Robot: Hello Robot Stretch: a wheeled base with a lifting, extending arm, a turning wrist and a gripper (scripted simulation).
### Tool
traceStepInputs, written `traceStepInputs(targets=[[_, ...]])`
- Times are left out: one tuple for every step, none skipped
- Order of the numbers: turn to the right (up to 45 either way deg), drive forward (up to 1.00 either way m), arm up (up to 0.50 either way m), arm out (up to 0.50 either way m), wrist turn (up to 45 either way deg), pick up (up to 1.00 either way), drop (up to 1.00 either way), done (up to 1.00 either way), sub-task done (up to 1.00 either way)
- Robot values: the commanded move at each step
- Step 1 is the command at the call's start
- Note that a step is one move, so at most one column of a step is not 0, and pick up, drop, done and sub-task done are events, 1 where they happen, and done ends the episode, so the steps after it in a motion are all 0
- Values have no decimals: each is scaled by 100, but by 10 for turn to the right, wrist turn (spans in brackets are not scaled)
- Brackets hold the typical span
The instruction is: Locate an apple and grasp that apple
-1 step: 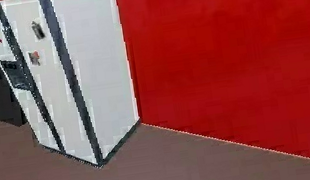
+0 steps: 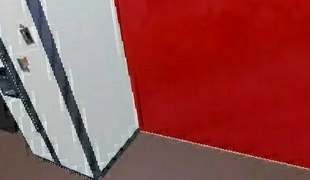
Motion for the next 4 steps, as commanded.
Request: traceStepInputs(targets=[[450, 0, 0, 0, 0, 0, 0, 0, 0], [390, 0, 0, 0, 0, 0, 0, 0, 0], [0, 100, 0, 0, 0, 0, 0, 0, 0], [360, 0, 0, 0, 0, 0, 0, 0, 0]])
